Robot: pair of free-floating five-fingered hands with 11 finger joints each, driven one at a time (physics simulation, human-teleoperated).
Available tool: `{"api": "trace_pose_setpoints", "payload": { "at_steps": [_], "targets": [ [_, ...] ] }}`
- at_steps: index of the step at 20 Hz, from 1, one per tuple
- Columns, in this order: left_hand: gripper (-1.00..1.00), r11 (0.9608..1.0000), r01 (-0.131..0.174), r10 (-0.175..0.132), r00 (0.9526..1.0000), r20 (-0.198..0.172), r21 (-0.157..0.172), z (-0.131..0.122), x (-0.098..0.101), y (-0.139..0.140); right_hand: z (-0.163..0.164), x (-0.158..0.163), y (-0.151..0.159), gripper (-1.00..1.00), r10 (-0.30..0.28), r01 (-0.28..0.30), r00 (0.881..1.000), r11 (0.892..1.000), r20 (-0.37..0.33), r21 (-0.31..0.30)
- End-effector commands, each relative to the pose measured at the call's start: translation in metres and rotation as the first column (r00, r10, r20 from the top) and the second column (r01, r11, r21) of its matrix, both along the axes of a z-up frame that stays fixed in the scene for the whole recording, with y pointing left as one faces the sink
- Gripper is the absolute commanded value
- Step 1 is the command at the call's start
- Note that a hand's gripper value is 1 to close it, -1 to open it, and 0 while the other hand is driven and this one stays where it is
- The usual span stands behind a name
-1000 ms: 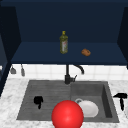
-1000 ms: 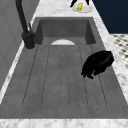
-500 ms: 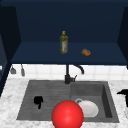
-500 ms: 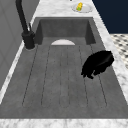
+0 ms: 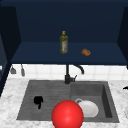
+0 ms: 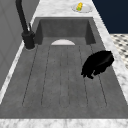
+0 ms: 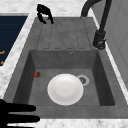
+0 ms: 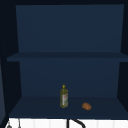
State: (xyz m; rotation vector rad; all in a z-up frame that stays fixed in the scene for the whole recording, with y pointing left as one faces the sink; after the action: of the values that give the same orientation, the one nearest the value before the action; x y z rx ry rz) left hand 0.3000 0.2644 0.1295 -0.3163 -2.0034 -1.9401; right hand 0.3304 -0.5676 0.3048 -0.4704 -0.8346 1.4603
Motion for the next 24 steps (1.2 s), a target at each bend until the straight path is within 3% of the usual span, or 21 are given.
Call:
{"api": "trace_pose_setpoints", "payload": {
  "at_steps": [1,11,15,24],
  "targets": [
    [0.00,1.0000,0.000,0.000,1.0000,0.000,0.000,0.000,0.000,0.000,0.024,-0.003,-0.020,-1.00,0.000,0.000,1.000,0.999,0.000,0.045],
    [0.00,1.0000,0.000,0.000,1.0000,0.000,0.000,0.000,0.000,0.000,0.091,-0.023,-0.059,-1.00,0.012,-0.012,1.000,0.998,0.003,0.066],
    [0.00,1.0000,0.000,0.000,1.0000,0.000,0.000,0.000,0.000,0.000,0.115,-0.038,-0.059,-1.00,0.011,-0.010,1.000,0.998,-0.022,0.066],
    [0.00,1.0000,0.000,0.000,1.0000,0.000,0.000,0.000,0.000,0.000,0.179,-0.087,-0.059,-1.00,0.016,-0.016,1.000,0.997,-0.002,0.071]
  ]
}}
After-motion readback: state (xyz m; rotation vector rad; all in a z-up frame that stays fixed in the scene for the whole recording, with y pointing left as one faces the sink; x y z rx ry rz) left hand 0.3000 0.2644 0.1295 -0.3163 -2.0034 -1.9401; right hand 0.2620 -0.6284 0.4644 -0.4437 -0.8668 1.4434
